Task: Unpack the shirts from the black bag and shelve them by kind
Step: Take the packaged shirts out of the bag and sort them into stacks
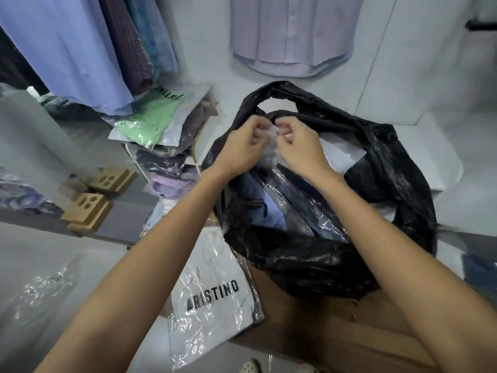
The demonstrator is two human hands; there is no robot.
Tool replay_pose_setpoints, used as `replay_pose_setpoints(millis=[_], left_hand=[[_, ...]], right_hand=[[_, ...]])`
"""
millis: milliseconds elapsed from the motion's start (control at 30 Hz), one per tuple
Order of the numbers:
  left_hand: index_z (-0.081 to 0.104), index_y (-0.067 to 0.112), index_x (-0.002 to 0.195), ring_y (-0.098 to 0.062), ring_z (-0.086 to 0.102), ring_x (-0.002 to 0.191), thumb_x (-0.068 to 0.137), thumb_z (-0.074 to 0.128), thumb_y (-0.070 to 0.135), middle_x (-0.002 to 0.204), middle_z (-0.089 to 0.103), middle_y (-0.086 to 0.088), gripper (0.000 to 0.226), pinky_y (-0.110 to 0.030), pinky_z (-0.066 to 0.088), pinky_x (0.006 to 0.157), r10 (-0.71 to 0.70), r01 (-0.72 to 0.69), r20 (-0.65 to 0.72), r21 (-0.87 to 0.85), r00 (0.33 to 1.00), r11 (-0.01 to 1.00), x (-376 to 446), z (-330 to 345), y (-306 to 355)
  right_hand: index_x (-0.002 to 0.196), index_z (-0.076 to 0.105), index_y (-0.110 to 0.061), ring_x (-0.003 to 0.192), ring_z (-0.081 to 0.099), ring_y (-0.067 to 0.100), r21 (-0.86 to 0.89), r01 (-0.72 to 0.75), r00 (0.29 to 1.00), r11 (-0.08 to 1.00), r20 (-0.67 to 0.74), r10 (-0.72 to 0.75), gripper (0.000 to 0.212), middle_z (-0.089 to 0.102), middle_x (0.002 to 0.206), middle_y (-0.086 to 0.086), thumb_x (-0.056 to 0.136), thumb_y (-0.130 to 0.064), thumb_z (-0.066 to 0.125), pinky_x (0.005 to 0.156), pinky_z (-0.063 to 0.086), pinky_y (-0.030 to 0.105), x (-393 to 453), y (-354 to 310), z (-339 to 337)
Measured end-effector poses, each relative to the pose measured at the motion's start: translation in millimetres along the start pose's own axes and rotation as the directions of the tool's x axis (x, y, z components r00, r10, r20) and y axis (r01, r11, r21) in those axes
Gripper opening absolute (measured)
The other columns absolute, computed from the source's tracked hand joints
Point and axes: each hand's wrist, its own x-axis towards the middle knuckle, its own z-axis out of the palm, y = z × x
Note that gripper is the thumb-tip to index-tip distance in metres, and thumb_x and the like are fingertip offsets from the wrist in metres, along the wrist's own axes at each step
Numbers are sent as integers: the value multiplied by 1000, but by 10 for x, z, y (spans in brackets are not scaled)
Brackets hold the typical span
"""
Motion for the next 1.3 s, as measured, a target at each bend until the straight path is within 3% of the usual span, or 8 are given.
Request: replay_pose_setpoints(millis=[233, 433, 567, 700, 800, 933, 1133, 1300], left_hand=[[70, 5, 120, -31, 63, 118, 84, 56, -6, 123, 71, -15, 40, -27, 41, 97, -166, -36, 491, 376, 855, 926, -365, 676, -500], [62, 26, 130, -27, 49, 125, 83, 74, 38, 130, 60, -1, 50, -39, 39, 99, -44, -383, 590, 577, 806, 722, -481, 854, -701], [64, 39, 127, -23, 44, 122, 78, 64, 74, 123, 57, 6, 60, -39, 32, 96, -3, -543, 641, 651, 767, 530, -437, 761, -670], [72, 29, 103, -27, 47, 117, 77, 52, 80, 114, 58, 5, 60, -44, 34, 98, 145, -423, 511, 485, 848, 765, -237, 565, -624], [59, 32, 78, -16, 53, 82, 84, 62, 66, 80, 52, 16, 34, -39, 45, 83, 257, -304, 233, 195, 938, 933, -23, 264, -429], [54, 34, 69, 3, 40, 56, 95, 71, 26, 56, 46, 19, 32, -15, 34, 56, 60, -43, 49, -293, 997, 955, 116, -17, -9], [65, 19, 92, -7, 59, 69, 91, 77, 17, 80, 65, -7, 12, -18, 49, 65, -30, 31, 11, -543, 1000, 839, 203, -164, 307], [50, 27, 136, -12, 67, 98, 82, 86, 16, 117, 67, -1, 66, -27, 54, 92, 189, -239, -162, -388, 969, 890, 386, -378, 605]], right_hand=[[110, 70, -6, 101, 68, 36, -436, -173, 850, 883, 387, 357, 25, 73, 106, 20, 89, -18, 64, 73, 48, 33, -680, 753, 281], [117, 65, -9, 108, 67, 34, -591, -63, 803, 804, 448, 393, 49, 70, 115, 13, 79, -35, 81, 82, 55, 37, -785, 846, 337], [99, 75, -18, 100, 69, 29, -504, -89, 830, 859, 439, 344, 25, 72, 103, 6, 76, -21, 84, 79, 55, 33, -738, 850, 295], [101, 76, -23, 79, 63, 11, -305, -82, 941, 949, 291, 175, 26, 64, 79, -16, 77, -24, 86, 67, 44, 23, -548, 603, -48], [102, 74, -24, 74, 68, 3, 27, -177, 977, 984, 127, 172, 34, 74, 77, -8, 73, -28, 91, 68, 47, 11, -353, 494, -454], [110, 78, -15, 87, 69, 2, 177, -142, 969, 974, 226, 100, 38, 80, 102, -1, 75, -23, 92, 83, 53, 19, -260, 457, -914], [92, 81, -15, 79, 69, 7, 171, -100, 973, 980, 223, 60, 16, 80, 92, 0, 79, -20, 88, 81, 56, 33, -32, 385, -1315], [94, 81, -5, 82, 70, 12, 65, -45, 968, 997, 250, 27, 31, 80, 97, 8, 72, -22, 93, 90, 58, 40, 209, 114, -1635]])
